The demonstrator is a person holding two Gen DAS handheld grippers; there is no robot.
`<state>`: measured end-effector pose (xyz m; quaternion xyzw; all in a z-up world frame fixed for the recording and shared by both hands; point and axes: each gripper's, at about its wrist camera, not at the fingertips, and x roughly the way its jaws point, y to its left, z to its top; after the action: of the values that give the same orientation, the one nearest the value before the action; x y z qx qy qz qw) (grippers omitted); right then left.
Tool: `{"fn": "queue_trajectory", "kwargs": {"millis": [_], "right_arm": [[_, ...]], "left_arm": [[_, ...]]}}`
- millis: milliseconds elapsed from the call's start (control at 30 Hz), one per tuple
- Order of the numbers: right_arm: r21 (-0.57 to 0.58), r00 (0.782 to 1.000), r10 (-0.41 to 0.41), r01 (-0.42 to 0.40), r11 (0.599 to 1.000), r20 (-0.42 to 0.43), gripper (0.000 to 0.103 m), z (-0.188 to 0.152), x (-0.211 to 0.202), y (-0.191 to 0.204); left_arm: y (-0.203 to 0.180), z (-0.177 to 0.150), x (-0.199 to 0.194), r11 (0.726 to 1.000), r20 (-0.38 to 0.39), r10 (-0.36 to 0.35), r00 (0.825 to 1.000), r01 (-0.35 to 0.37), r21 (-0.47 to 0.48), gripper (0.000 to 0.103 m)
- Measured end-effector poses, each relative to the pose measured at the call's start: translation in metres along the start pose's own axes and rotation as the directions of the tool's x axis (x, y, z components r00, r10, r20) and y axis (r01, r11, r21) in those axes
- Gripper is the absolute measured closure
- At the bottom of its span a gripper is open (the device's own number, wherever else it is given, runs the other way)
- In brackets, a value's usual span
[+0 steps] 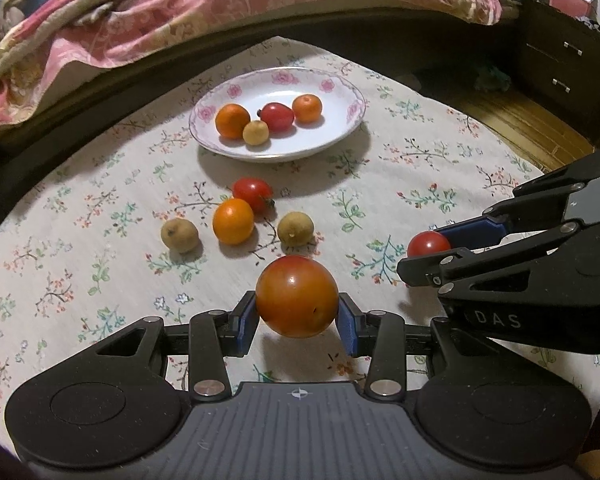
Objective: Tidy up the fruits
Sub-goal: 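Lift both held tomatoes and carry them toward the white bowl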
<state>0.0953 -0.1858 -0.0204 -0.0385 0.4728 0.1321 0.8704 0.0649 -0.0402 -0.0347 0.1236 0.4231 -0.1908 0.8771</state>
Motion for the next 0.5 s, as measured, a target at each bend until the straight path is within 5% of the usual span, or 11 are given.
{"fn": "queue_trajectory", "kwargs": {"millis": [500], "right_arm": [[0.002, 0.999, -0.011, 0.011, 1.0, 0.035, 0.071, 0.013, -0.004, 0.0]], "left_arm": [[0.0, 0.009, -0.006, 1.0, 0.038, 0.023, 0.999, -0.024, 0.02, 0.055]]}}
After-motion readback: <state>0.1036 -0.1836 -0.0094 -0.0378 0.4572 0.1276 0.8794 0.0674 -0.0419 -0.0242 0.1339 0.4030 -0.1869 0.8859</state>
